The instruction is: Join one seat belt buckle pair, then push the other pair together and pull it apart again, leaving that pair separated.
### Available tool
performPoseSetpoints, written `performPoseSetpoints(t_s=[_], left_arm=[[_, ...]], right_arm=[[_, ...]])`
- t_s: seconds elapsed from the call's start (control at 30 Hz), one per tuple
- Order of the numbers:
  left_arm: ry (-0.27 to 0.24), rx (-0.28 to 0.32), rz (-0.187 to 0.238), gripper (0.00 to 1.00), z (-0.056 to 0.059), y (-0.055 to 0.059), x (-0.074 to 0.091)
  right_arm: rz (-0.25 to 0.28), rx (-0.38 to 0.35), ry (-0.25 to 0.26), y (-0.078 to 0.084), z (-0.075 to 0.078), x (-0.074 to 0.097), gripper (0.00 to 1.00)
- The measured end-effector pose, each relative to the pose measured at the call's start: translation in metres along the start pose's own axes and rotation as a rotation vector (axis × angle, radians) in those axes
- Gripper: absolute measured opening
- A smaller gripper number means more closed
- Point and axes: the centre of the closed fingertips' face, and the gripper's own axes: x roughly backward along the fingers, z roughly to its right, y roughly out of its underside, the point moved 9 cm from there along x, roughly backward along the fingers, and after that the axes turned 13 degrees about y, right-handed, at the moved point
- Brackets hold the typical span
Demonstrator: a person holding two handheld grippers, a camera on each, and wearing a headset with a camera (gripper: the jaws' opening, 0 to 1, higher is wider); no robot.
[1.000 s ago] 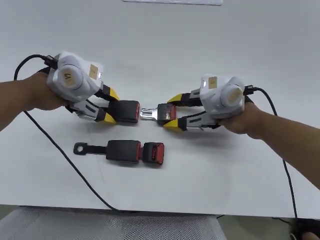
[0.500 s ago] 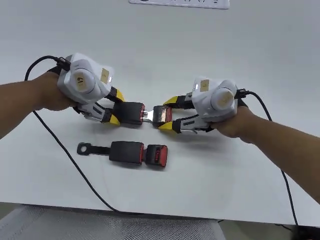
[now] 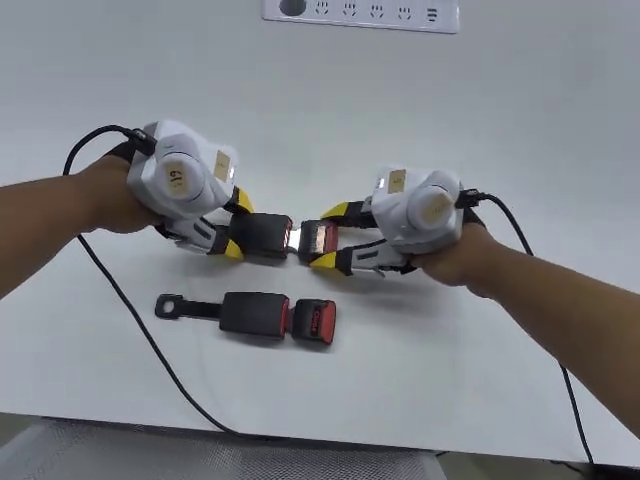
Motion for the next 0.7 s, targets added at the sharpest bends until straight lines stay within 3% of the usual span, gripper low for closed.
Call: performPoseSetpoints(t_s=[0.7], left_arm=[[0.002,0.010,-0.006,0.33,-0.0008,0.0004,-0.0002]], right_arm=[[-0.033,0.002,0.020,-0.0021,-0.0008,-0.0048,0.34]])
